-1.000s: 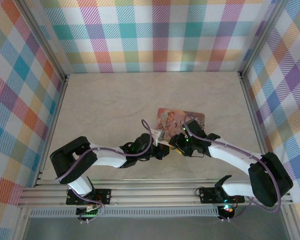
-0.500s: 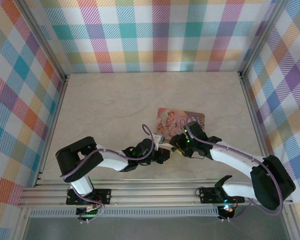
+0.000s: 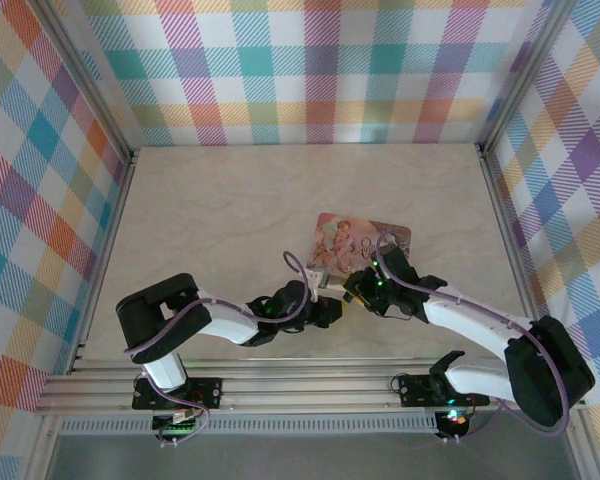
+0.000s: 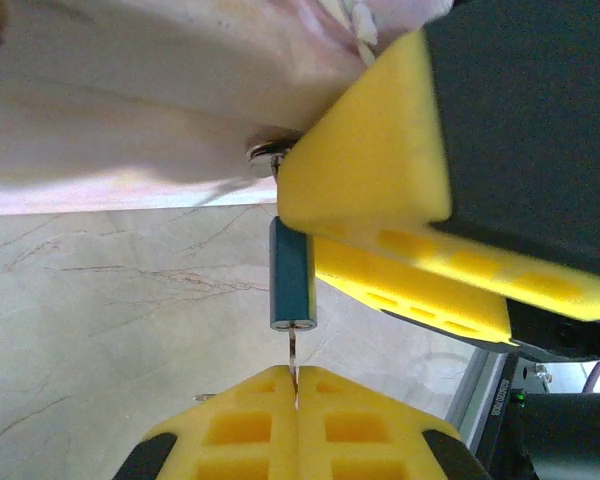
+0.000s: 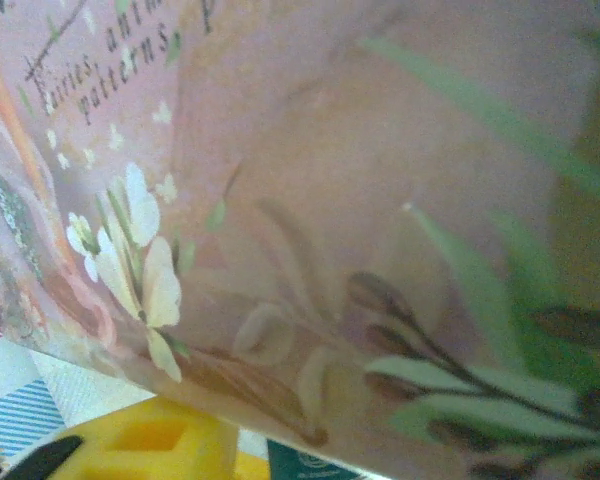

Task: Unlock the padlock with the key

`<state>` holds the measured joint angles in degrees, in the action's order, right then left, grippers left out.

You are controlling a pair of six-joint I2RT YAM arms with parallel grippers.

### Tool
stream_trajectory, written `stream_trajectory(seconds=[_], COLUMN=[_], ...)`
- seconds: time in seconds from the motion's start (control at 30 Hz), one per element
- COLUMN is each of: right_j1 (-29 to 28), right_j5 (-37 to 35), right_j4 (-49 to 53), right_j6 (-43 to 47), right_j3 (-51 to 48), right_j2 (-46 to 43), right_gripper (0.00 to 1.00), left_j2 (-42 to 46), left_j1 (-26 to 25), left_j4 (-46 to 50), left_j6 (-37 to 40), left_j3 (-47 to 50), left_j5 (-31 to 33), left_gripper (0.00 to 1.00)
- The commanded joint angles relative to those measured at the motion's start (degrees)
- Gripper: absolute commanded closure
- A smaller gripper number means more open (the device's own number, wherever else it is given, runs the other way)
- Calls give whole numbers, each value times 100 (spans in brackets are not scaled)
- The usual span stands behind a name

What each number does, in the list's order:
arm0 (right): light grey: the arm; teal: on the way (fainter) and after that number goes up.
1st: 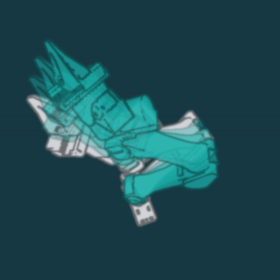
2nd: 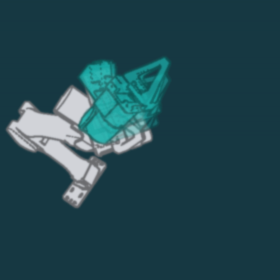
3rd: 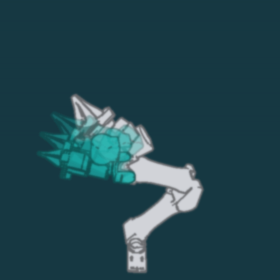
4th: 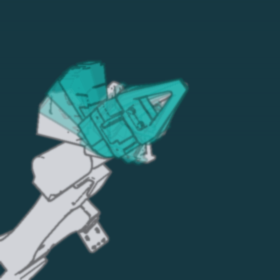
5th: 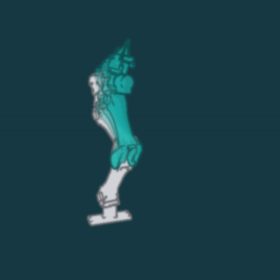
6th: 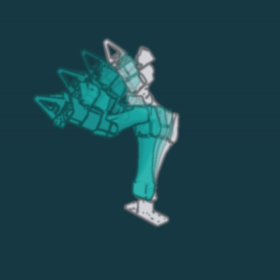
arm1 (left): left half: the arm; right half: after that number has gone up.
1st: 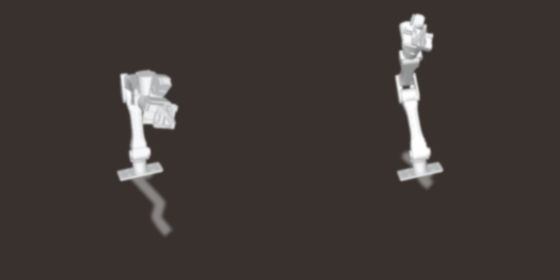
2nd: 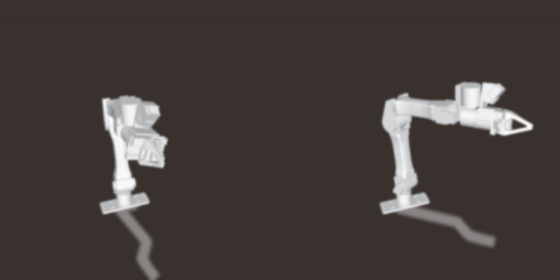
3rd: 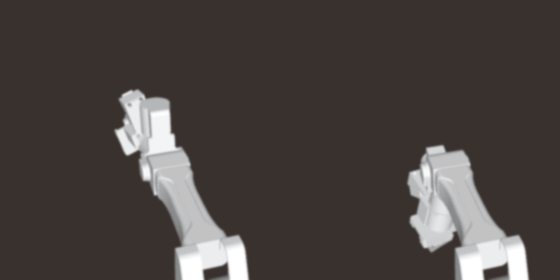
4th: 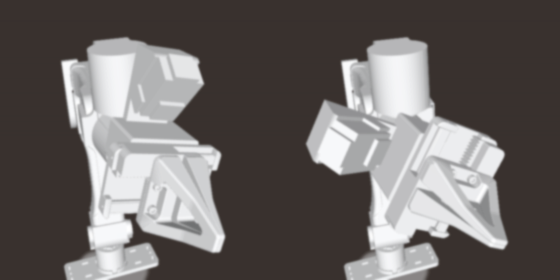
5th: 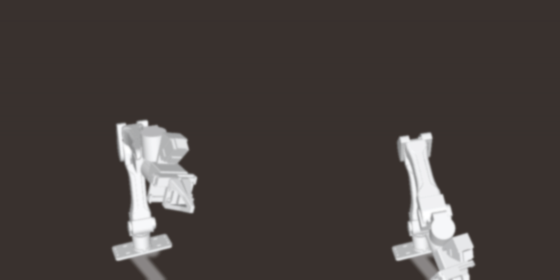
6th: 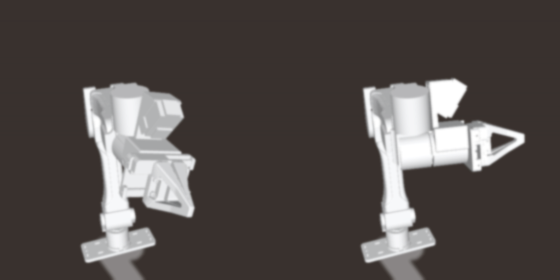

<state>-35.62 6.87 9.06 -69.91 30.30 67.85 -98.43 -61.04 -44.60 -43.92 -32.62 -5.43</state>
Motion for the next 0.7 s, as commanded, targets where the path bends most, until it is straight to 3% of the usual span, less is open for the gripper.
stream_trajectory(seconds=[0.0,0.07,0.67], right_j1=[-24,-32,-139], right_j5=[376,359,130], right_j4=[496,525,602], right_j6=[-445,-444,-370], right_j3=[-281,-323,-650], right_j2=[67,-1,-495], right_gripper=[47,43,44], left_j2=[-160,-218,-312], left_j1=[-114,-118,-111], left_j4=[-597,-791,-1127], left_j6=[-254,-381,-619], left_j3=[110,150,232], left_j5=[-127,-92,92], left_gripper=[100,100,100])
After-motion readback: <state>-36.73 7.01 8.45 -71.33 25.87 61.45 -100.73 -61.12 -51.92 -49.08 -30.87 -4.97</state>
